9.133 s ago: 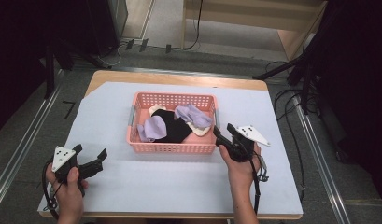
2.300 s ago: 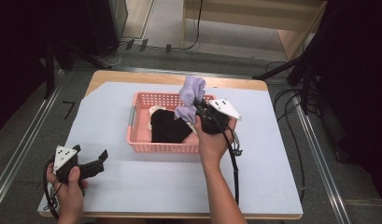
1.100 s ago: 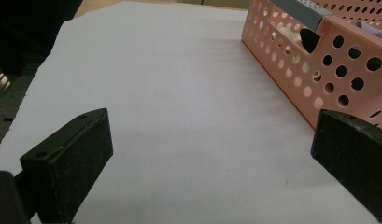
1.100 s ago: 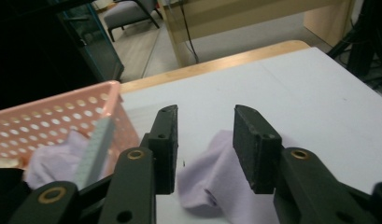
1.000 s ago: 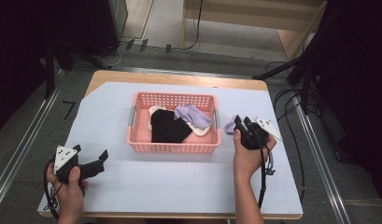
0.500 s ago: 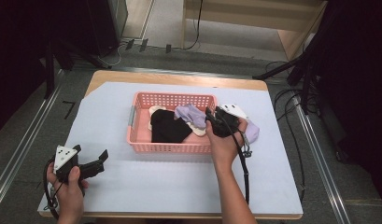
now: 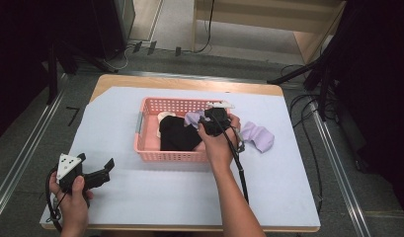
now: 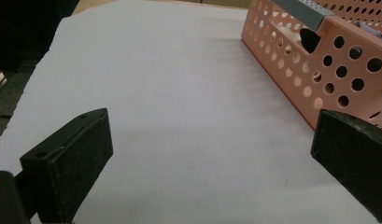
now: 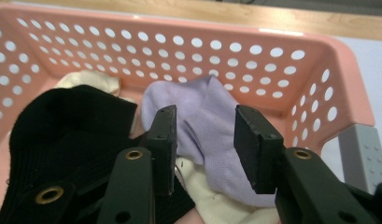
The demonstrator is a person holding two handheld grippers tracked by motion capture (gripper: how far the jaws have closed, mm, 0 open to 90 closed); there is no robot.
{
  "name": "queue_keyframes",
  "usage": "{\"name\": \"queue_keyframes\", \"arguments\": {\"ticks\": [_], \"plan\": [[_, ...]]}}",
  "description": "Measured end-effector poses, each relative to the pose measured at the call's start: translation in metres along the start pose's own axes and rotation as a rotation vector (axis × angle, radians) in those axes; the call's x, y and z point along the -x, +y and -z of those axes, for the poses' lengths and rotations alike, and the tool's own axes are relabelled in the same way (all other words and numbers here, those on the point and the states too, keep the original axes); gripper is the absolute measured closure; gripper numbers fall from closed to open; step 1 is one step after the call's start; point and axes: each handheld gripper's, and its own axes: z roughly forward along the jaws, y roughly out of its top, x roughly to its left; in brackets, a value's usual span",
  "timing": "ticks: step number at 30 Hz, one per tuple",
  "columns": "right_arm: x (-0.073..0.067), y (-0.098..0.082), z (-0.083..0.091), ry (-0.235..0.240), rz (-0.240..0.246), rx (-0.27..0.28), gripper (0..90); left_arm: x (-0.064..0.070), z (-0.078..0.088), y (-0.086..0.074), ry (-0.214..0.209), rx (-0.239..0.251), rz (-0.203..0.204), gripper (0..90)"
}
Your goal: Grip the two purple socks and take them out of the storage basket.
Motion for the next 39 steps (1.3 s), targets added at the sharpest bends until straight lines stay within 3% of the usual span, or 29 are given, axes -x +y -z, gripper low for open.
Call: {"name": "queue_keyframes", "arguments": {"ticks": [2,6,8,12,14,15,16,24,28,31,32,33,39], "plan": [[-0.002,0.003,-0.002,-0.001,0.006,-0.021,60.1,0.0,0.0,0.0,-0.001,0.0,0.001,0.0],[-0.005,0.007,-0.001,-0.014,0.004,0.0,60.4,0.0,-0.001,0.0,0.0,-0.002,0.003,0.0],[-0.007,0.01,-0.003,-0.016,0.012,-0.016,60.1,0.0,-0.001,0.0,0.0,-0.003,0.005,0.0],[-0.01,0.012,-0.009,-0.025,0.026,0.034,58.7,0.0,-0.001,0.0,-0.001,-0.002,0.005,0.0],[-0.012,0.014,-0.022,-0.013,0.023,-0.045,58.5,0.0,-0.001,0.0,-0.002,-0.004,0.005,0.0],[-0.012,0.014,-0.022,-0.013,0.023,-0.045,58.5,0.0,-0.001,0.0,-0.002,-0.004,0.005,0.0],[-0.013,0.015,-0.032,-0.026,0.02,-0.09,57.4,0.0,-0.001,0.0,-0.002,-0.004,0.005,0.0],[-0.015,0.009,-0.06,-0.056,0.062,-0.216,45.2,-0.001,-0.001,0.0,-0.005,-0.007,0.007,0.0],[-0.011,0.007,-0.064,-0.057,0.062,-0.256,60.7,-0.001,-0.001,0.0,-0.004,-0.006,0.007,0.0],[-0.008,0.008,-0.06,-0.026,0.039,-0.256,77.2,-0.001,-0.001,0.0,-0.005,-0.006,0.008,0.0],[-0.008,0.008,-0.06,-0.026,0.039,-0.256,77.2,-0.001,-0.001,0.0,-0.005,-0.006,0.008,0.0],[-0.007,0.009,-0.056,-0.013,0.045,-0.224,82.3,-0.001,-0.001,0.0,-0.004,-0.005,0.009,0.0],[-0.007,0.01,-0.039,0.007,0.041,-0.079,83.6,-0.001,-0.001,0.0,-0.004,-0.006,0.009,0.0]]}}
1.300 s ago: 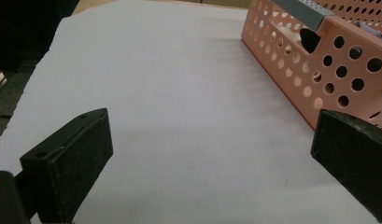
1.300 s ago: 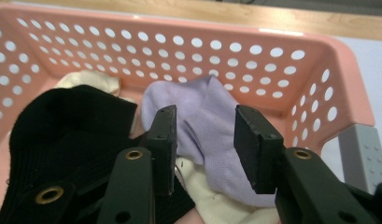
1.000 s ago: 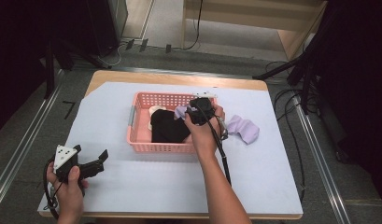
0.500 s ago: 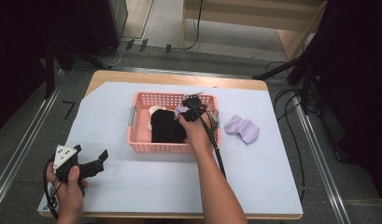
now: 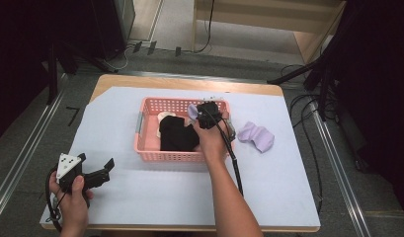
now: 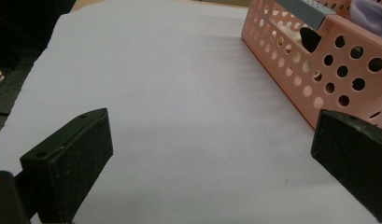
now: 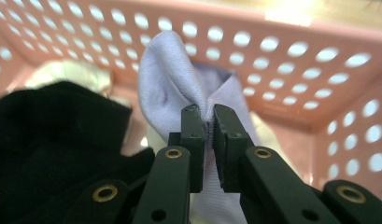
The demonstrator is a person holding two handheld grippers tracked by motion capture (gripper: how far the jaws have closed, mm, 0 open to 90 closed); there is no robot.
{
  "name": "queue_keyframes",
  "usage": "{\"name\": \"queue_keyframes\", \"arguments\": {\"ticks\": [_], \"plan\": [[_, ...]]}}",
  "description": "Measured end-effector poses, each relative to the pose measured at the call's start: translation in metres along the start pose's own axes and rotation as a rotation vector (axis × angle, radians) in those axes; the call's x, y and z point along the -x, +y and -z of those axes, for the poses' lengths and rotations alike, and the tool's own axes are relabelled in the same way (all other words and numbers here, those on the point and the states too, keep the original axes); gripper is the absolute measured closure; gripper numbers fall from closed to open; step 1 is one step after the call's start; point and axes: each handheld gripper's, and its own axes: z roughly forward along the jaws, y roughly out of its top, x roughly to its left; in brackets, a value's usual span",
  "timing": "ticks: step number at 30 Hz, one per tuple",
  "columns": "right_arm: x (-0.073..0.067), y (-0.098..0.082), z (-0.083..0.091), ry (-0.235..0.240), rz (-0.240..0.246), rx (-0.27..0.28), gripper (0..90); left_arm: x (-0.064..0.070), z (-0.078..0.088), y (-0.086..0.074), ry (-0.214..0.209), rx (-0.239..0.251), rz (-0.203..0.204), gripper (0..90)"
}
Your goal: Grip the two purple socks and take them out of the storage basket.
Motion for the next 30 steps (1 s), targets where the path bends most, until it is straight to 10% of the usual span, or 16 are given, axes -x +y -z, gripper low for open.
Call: {"name": "queue_keyframes", "arguments": {"ticks": [17,30], "plan": [[0.003,0.001,0.044,0.065,0.091,0.308,84.1,0.001,0.0,0.0,0.004,0.0,-0.002,0.0],[0.019,0.007,0.077,0.046,0.09,0.435,84.0,0.0,0.0,0.0,0.002,0.0,0.0,0.0]]}}
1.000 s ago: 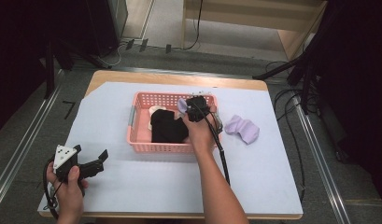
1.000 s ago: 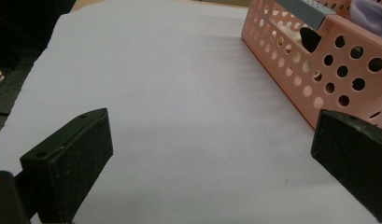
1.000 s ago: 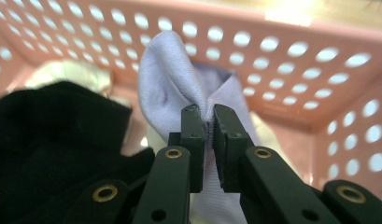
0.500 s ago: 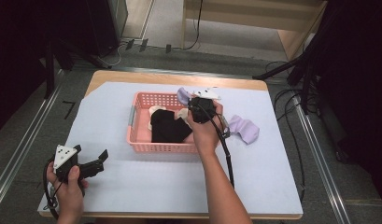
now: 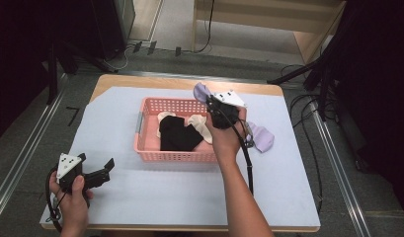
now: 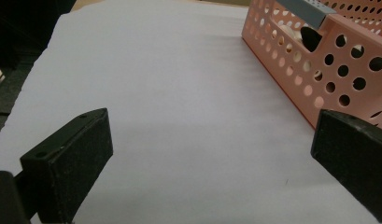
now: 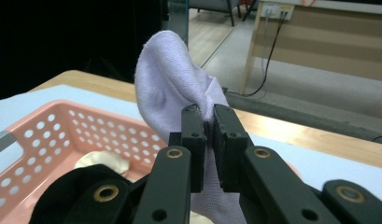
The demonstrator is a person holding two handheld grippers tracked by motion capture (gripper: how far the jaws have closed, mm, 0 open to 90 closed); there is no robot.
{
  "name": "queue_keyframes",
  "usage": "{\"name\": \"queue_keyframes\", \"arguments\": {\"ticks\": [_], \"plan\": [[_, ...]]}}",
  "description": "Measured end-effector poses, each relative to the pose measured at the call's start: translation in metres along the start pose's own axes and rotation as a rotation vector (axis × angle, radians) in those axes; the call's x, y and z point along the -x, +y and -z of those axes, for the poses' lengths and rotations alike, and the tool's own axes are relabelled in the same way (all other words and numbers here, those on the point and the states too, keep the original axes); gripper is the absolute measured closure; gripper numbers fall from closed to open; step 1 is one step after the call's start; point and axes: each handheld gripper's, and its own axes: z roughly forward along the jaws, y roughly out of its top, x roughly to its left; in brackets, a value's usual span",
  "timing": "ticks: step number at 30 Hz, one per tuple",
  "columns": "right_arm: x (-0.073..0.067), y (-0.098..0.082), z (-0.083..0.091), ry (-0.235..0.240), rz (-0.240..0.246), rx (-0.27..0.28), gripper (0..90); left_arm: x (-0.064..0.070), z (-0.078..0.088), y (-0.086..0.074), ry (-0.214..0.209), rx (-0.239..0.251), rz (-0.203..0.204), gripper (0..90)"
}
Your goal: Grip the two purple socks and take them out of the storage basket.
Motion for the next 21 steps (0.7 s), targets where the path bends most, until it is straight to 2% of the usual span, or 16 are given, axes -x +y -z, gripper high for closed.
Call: {"name": "queue_keyframes", "arguments": {"ticks": [5,9,11,12,13,16,17,21], "plan": [[0.018,0.001,0.01,-0.036,-0.018,0.015,83.9,0.0,0.0,0.0,0.0,-0.001,-0.001,0.0],[0.035,-0.005,0.019,-0.078,-0.032,0.026,83.9,0.0,0.0,0.0,0.0,0.0,0.0,0.0],[0.038,-0.006,0.021,-0.087,-0.042,0.022,83.9,0.0,0.0,0.0,0.001,-0.001,0.0,0.0],[0.049,-0.011,0.025,-0.108,-0.053,0.018,83.9,0.0,0.0,0.0,0.003,-0.001,-0.001,0.0],[0.049,-0.011,0.025,-0.108,-0.053,0.018,83.9,0.0,0.0,0.0,0.003,-0.001,-0.001,0.0],[0.063,-0.019,0.032,-0.135,-0.073,0.01,83.9,0.0,0.0,0.0,0.004,0.0,-0.001,0.0],[0.072,-0.024,0.036,-0.157,-0.082,0.001,83.9,0.001,0.0,0.0,0.003,0.0,-0.003,0.0],[0.089,-0.038,0.041,-0.193,-0.114,-0.022,83.9,0.001,0.0,0.0,0.006,0.001,-0.007,0.0]]}}
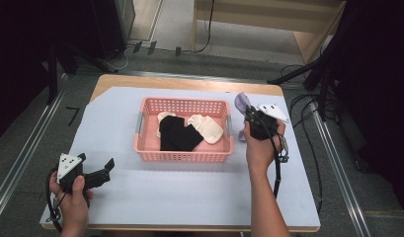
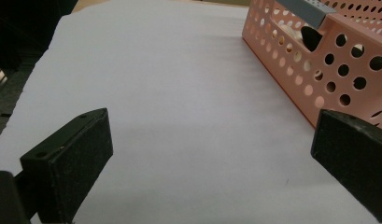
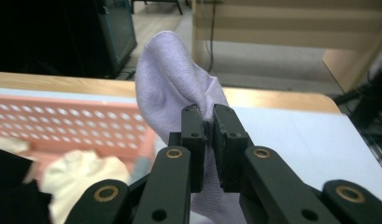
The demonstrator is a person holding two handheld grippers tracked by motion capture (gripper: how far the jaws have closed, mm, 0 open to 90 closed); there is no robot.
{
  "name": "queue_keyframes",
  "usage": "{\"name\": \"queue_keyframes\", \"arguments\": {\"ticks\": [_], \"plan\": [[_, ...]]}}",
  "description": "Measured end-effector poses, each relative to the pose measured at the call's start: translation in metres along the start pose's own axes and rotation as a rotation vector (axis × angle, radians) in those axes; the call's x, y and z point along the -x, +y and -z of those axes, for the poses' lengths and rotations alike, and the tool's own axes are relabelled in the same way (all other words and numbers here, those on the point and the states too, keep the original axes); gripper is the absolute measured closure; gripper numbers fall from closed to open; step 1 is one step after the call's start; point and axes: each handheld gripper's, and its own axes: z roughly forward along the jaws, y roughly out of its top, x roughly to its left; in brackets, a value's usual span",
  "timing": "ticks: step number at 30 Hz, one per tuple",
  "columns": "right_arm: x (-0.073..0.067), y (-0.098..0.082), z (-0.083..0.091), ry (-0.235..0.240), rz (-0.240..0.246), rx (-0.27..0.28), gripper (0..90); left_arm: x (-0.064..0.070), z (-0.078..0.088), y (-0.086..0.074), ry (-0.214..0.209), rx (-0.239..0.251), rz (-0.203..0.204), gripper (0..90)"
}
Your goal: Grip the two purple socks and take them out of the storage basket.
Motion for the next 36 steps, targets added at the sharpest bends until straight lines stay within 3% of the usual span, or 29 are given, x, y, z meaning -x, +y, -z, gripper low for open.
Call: {"name": "queue_keyframes", "arguments": {"ticks": [8,11,14,15,16,17,19,21,29,34,36], "plan": [[0.021,-0.021,-0.004,-0.05,-0.03,-0.066,83.8,0.0,0.0,0.0,0.0,0.001,-0.002,0.0],[0.027,-0.034,-0.008,-0.095,-0.023,-0.113,83.5,0.0,0.0,0.0,0.0,0.0,-0.002,0.0],[0.032,-0.043,-0.01,-0.104,-0.046,-0.141,78.8,0.0,0.0,0.0,0.0,0.0,0.0,0.0],[0.032,-0.043,-0.01,-0.104,-0.046,-0.141,78.8,0.0,0.0,0.0,0.0,0.0,0.0,0.0],[0.035,-0.047,-0.01,-0.1,-0.083,-0.138,65.4,0.0,0.0,0.0,-0.001,0.001,0.0,0.0],[0.035,-0.047,-0.01,-0.1,-0.083,-0.138,65.4,0.0,0.0,0.0,0.0,0.0,0.001,0.0],[0.037,-0.048,-0.009,-0.095,-0.111,-0.123,48.0,0.0,0.0,0.0,-0.002,0.001,0.001,0.0],[0.038,-0.05,-0.006,-0.112,-0.119,-0.129,39.1,0.0,0.0,0.0,-0.001,0.002,0.0,0.0],[0.049,-0.057,0.014,-0.055,-0.142,-0.12,34.5,0.0,0.0,0.0,0.0,0.001,-0.001,0.0],[0.055,-0.063,0.026,-0.051,-0.147,-0.118,34.7,0.0,0.0,0.0,-0.001,0.002,0.0,0.0],[0.059,-0.068,0.035,-0.041,-0.16,-0.094,35.1,0.0,0.0,0.0,-0.001,0.002,0.0,0.0]]}}
